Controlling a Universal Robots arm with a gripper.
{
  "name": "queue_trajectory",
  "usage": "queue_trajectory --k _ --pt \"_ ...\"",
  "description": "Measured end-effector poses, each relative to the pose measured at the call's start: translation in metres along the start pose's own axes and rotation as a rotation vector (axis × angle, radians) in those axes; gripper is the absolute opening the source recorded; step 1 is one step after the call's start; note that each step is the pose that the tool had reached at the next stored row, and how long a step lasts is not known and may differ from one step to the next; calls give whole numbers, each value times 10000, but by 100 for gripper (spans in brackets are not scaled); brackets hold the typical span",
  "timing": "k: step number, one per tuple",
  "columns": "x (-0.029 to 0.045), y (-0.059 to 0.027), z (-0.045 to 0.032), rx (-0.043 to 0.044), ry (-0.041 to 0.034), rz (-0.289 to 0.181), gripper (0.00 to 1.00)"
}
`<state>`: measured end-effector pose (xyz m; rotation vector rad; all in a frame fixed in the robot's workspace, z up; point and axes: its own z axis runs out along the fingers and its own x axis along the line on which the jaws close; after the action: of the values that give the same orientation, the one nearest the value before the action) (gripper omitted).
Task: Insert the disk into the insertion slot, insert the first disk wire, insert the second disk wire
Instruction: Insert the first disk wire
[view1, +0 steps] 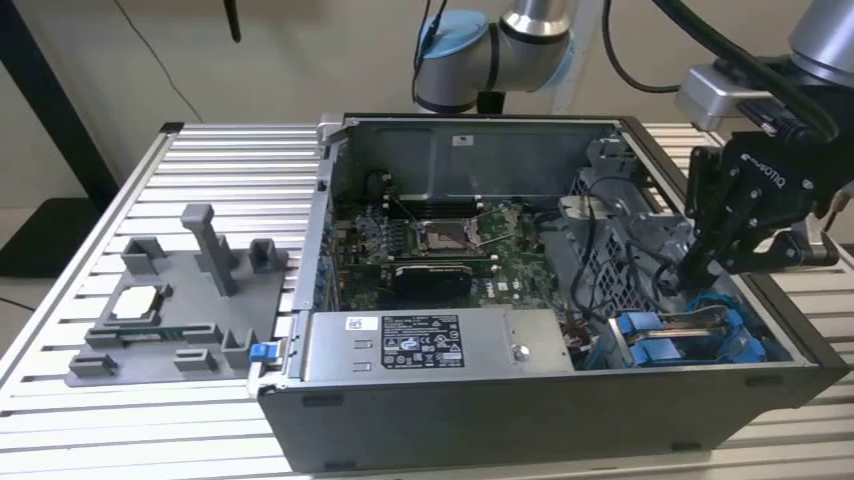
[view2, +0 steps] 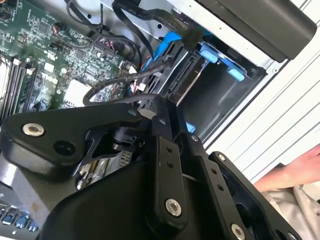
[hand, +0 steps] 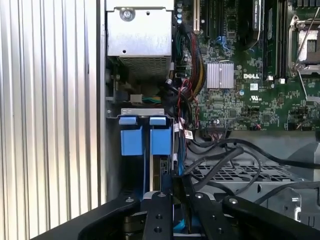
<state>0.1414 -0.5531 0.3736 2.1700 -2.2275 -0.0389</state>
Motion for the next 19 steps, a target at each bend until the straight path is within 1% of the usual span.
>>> queue_trajectory --k 9,19 --pt "1 -50 67 0 1 -1 0" --pt "13 -113 120 0 -4 0 0"
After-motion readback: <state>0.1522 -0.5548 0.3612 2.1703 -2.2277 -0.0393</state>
